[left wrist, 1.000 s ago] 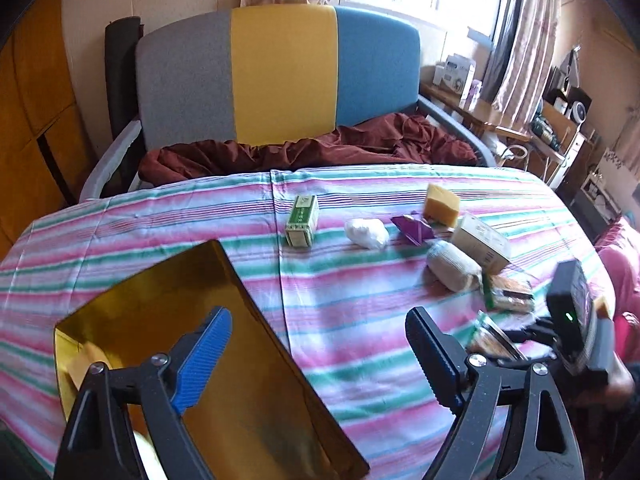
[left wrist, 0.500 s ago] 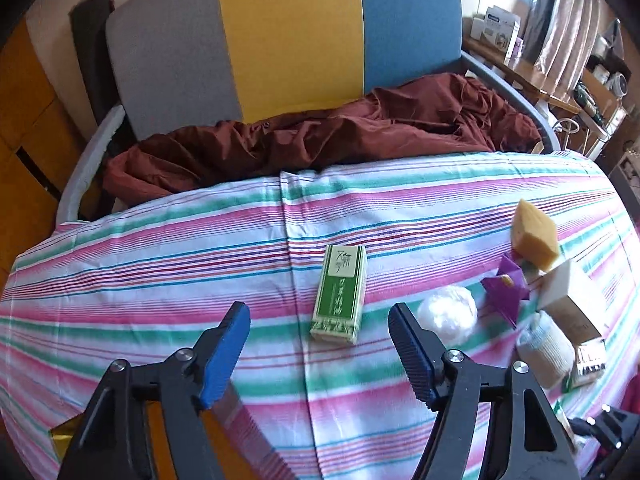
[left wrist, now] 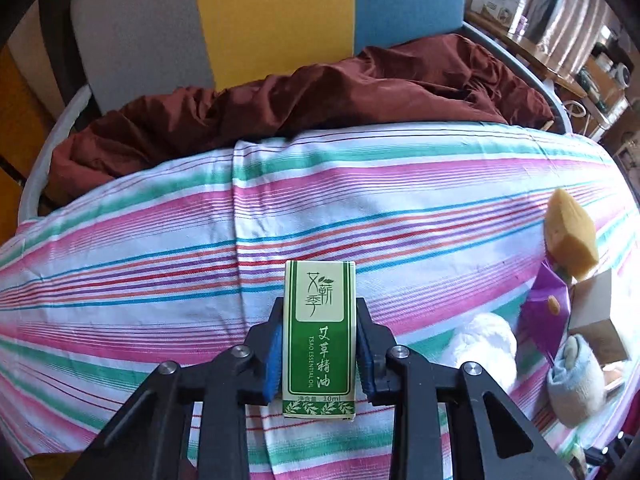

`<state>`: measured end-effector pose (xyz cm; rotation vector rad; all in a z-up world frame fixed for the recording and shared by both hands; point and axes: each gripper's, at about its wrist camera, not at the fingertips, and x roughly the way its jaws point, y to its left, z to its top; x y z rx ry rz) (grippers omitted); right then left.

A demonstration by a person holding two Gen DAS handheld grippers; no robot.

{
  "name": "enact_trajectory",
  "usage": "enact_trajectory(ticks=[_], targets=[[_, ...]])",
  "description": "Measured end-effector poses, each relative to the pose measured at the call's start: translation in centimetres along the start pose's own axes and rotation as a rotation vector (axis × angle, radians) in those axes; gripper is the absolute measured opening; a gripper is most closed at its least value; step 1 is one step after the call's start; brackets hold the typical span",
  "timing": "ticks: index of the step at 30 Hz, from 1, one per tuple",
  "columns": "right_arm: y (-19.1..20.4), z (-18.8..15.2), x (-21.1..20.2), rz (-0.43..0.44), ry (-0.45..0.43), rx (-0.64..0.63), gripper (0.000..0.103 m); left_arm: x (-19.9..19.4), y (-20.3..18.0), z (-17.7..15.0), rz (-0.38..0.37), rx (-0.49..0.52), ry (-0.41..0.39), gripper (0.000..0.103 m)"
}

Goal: Organize objects
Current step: 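Grasp the small green box with the left gripper while the right holds the crackers, then lower the green box into the gold tray and open the left gripper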

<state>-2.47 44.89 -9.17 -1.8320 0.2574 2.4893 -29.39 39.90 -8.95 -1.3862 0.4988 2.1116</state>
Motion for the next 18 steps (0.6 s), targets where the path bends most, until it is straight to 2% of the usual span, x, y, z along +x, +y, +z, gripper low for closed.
enact_trajectory(ticks=[3, 7, 18], targets=[[0.0, 0.0, 0.0, -0.001, -0.002, -0.004, 0.054, -1.0, -0.7, -1.0, 0.020, 0.036, -0.022, 0.031], [0.1, -0.1, -0.1, -0.006, -0.004, -0.010, 0.053, -2.8, -0.7, -2.4, 0.014, 0.014, -0.053, 0.031], [0.1, -0.4, -0.4, -0.010, -0.006, -0.017, 0.054, -9.4, -2.1, -7.8, -0.071, -0.021, -0.135, 0.031]])
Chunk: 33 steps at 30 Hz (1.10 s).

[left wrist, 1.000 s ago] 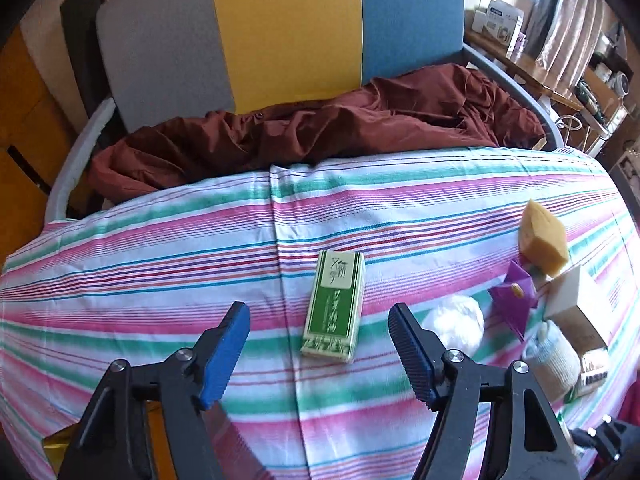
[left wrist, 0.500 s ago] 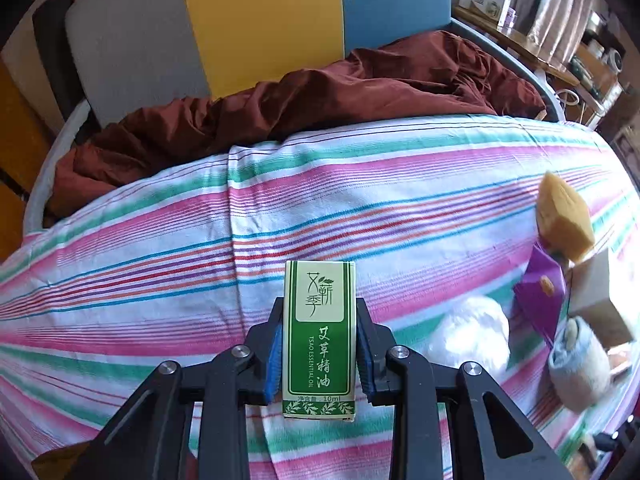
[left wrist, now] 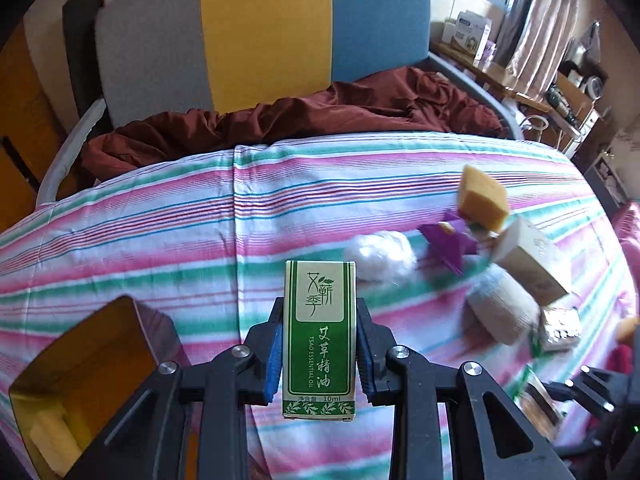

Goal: Organize objects
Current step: 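Lower the green box into the gold tray and open the left gripper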

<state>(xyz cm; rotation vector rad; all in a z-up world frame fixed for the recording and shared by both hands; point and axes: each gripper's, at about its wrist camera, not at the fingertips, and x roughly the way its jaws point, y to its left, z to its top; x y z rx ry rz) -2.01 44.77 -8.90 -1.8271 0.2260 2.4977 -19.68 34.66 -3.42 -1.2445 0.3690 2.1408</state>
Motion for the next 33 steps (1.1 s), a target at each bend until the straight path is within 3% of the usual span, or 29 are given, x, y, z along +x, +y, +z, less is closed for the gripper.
enact_trajectory(ticks=[7, 11, 14, 19, 25, 29, 33], targets=[[-0.2, -0.2, -0.3, -0.001, -0.002, -0.002, 0.054, -5.6, -0.5, -2.9, -0.052, -0.014, -0.066, 0.031], [0.1, -0.2, -0.4, -0.010, -0.007, -0.007, 0.053, -9.4, 1.0, -4.9, -0.070, -0.055, -0.110, 0.031], [0.2, -0.2, -0.6, -0.017, -0.009, -0.013, 0.053, -12.3, 4.0, -7.0, -0.059, -0.115, -0.140, 0.031], [0.6, -0.4, -0.8, -0.037, -0.015, -0.028, 0.053, -15.7, 12.3, -11.0, 0.011, -0.285, -0.159, 0.031], [1.1, -0.5, -1.0, -0.056, -0.021, -0.041, 0.052, -15.7, 20.7, -15.5, 0.059, -0.465, -0.127, 0.031], [1.4, -0.5, -1.2, -0.070, -0.027, -0.047, 0.052, -14.2, 21.3, -15.6, 0.048, -0.476, -0.113, 0.031], [1.5, -0.6, -1.4, -0.075, -0.032, -0.043, 0.052, -10.7, 20.7, -14.5, 0.059, -0.443, -0.036, 0.031]])
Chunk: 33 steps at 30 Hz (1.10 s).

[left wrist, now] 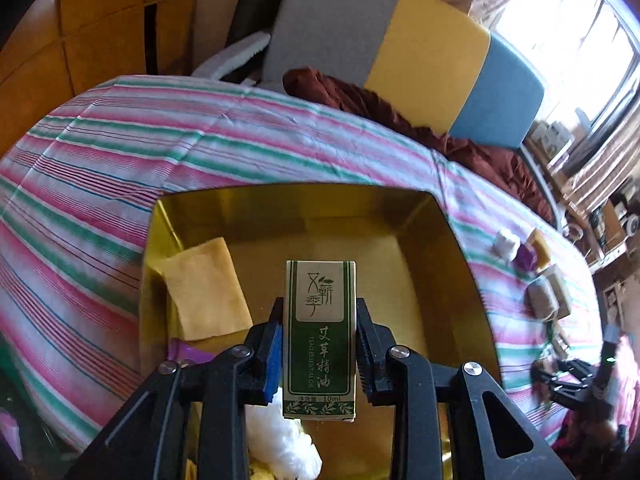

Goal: Organize objects
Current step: 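Lower the green box into the gold tray and open the left gripper, then carry the cracker packet into the gold tray and open the right gripper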

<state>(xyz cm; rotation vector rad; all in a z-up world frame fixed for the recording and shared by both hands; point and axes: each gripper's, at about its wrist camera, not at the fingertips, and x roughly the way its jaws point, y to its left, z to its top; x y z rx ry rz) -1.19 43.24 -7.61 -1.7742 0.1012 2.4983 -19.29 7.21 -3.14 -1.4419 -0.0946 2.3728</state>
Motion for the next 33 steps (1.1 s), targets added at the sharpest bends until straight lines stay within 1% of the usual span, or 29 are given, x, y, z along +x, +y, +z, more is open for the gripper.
enact_trajectory(ticks=[4, 7, 9, 12, 15, 19, 23, 26, 28, 31, 33], targets=[[0.1, 0.0, -0.2, 0.002, -0.001, 0.003, 0.052, 2.4, 0.2, 0.2, 0.044, -0.012, 0.037, 0.031], [-1.0, -0.4, -0.5, 0.002, -0.002, 0.001, 0.052, 4.0, 0.9, 0.0, 0.078, -0.030, 0.064, 0.031], [-1.1, -0.7, -0.6, 0.003, -0.002, 0.003, 0.052, 4.9, 1.3, -0.2, 0.099, -0.030, 0.081, 0.031], [-1.1, -0.8, -0.7, 0.004, -0.002, 0.003, 0.052, 5.3, 1.7, -0.7, 0.107, -0.041, 0.087, 0.032], [-1.9, -1.2, -1.0, 0.004, -0.002, 0.004, 0.052, 5.0, 2.1, -1.0, 0.113, -0.052, 0.079, 0.038], [-2.6, -1.3, -1.1, 0.004, -0.002, 0.004, 0.052, 3.3, 2.0, -1.4, 0.119, -0.039, 0.033, 0.044], [-3.0, -1.4, -1.2, 0.002, -0.002, 0.003, 0.052, 0.3, 1.6, -2.3, 0.126, -0.019, -0.057, 0.048], [-3.3, -1.8, -1.3, 0.002, -0.003, 0.004, 0.052, -2.5, 1.1, -3.9, 0.119, -0.001, -0.130, 0.052], [-3.2, -1.8, -1.5, 0.001, -0.005, 0.002, 0.050, -4.1, 0.7, -5.2, 0.109, 0.007, -0.165, 0.056], [-3.1, -2.0, -1.8, -0.007, -0.008, 0.006, 0.047, -5.7, 0.1, -7.3, 0.096, 0.019, -0.192, 0.056], [-3.1, -2.1, -2.0, -0.016, -0.011, 0.012, 0.046, -6.3, -0.2, -8.5, 0.093, 0.031, -0.201, 0.056]])
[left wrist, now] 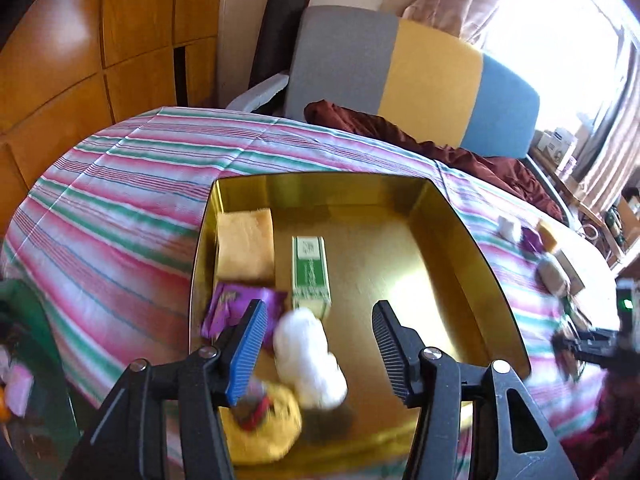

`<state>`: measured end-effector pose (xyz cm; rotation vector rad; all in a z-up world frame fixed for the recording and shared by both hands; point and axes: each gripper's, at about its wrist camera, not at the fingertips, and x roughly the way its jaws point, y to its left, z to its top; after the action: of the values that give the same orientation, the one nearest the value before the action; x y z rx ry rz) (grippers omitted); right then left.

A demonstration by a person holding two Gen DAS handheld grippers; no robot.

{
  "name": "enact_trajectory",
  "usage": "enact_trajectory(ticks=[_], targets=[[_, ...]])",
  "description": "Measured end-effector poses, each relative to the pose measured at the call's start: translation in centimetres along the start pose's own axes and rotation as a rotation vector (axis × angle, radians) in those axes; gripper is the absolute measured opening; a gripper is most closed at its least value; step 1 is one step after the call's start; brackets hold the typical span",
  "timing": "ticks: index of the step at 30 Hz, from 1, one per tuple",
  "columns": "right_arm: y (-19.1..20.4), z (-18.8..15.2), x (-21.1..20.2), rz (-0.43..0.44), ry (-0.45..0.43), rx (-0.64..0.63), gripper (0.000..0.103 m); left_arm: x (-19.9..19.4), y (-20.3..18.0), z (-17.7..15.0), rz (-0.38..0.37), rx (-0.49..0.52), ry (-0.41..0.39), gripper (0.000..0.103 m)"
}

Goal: Organize objects
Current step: 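Carry the cracker packet into the gold tray and open the right gripper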

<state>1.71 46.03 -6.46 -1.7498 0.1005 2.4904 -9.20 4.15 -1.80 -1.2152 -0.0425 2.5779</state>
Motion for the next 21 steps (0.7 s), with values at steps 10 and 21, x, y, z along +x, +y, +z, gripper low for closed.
enact_trajectory(ticks=[10, 21], targets=[[-0.2, -0.4, -0.9, -0.042, -0.008, 0.072, 0.046, -3.8, 0.0, -4.0, 0.036, 0.020, -0.044, 0.058], [0.1, -0.4, -2.3, -0.039, -0.019, 0.126, 0.046, -5.8, 1.5, -6.2, 0.088, -0.004, -0.086, 0.058]])
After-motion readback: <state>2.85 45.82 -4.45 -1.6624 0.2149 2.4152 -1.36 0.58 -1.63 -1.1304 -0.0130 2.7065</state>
